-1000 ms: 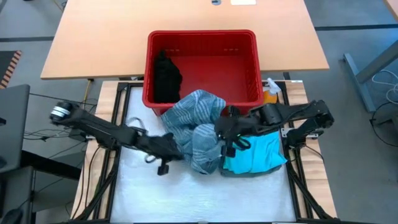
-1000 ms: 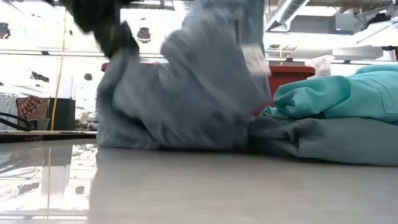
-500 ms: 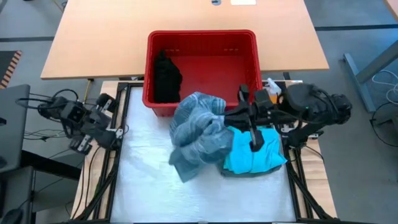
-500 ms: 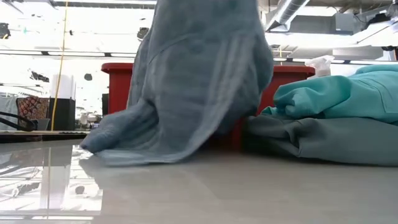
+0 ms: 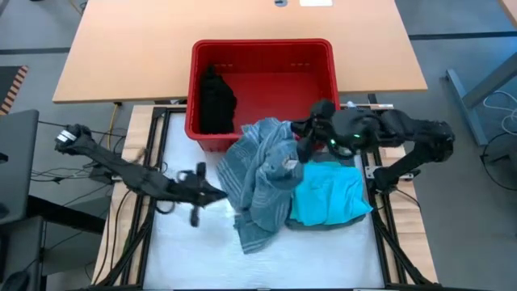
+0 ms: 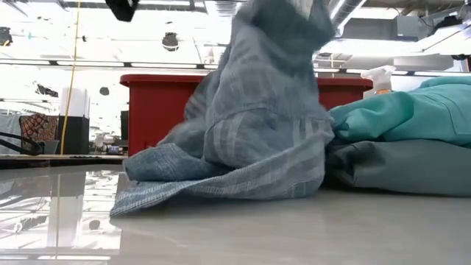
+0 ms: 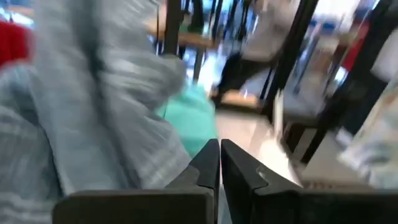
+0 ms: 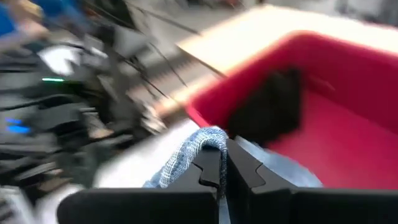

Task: Fold Laundry from Bin
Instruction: Remove the blue shirt from the red laundry bin

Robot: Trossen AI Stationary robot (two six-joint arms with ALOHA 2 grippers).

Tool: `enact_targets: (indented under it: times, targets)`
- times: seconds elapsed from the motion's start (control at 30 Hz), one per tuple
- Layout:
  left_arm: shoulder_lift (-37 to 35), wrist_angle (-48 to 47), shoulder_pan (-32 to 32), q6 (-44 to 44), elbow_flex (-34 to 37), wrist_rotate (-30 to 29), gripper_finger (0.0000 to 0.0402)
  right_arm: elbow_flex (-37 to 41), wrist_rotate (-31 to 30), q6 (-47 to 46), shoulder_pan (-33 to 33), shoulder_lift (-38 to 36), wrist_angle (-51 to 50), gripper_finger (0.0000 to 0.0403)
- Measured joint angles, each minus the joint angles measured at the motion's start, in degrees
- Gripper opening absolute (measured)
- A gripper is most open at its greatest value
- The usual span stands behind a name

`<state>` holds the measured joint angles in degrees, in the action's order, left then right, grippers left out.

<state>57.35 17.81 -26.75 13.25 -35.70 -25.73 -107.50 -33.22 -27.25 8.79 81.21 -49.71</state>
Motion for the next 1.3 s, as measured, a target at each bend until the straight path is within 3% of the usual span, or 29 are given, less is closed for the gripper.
enact_targets:
  times: [0.17, 0.3, 0.5, 0.67, 0.8, 1.03, 1.2, 1.3]
  targets:
    - [12.3, -0.5, 0.0, 0.2, -0.3, 2.4, 0.0034, 0.0, 0.0, -5.6, -3.9, 1.0, -11.2, 0.0027]
    - [21.8, 0.9, 0.6, 5.6, -0.3, 4.2, 0.0074, 0.0, 0.2, -7.2, -5.4, 2.6, -16.2, 0.0028]
    - [34.9, 15.6, 0.8, 10.3, -1.3, 10.4, 0.0118, 0.0, 3.1, -5.9, -6.0, 4.5, -18.9, 0.0028]
    - [45.4, 17.5, 1.4, 16.5, -7.5, 10.3, 0.013, 0.0, 6.0, -3.5, -6.3, 4.3, -19.1, 0.003]
    - [52.7, 17.4, 1.4, 15.6, -15.4, 10.2, 0.013, 0.0, 6.6, -0.3, -6.1, 4.0, -20.6, 0.0029]
    - [57.2, 10.2, 2.6, 15.5, -24.8, 10.3, 0.013, 0.0, 8.9, 4.2, -5.4, 3.9, -23.4, 0.0032]
    - [57.2, -2.3, 3.1, 19.9, -28.0, 3.7, 0.0129, 0.0, 9.3, 6.2, -4.3, 3.9, -23.7, 0.003]
    - [57.2, -4.0, 3.7, 20.5, -28.8, 3.6, 0.0129, 0.0, 9.4, 7.7, -3.2, 3.9, -23.7, 0.0031]
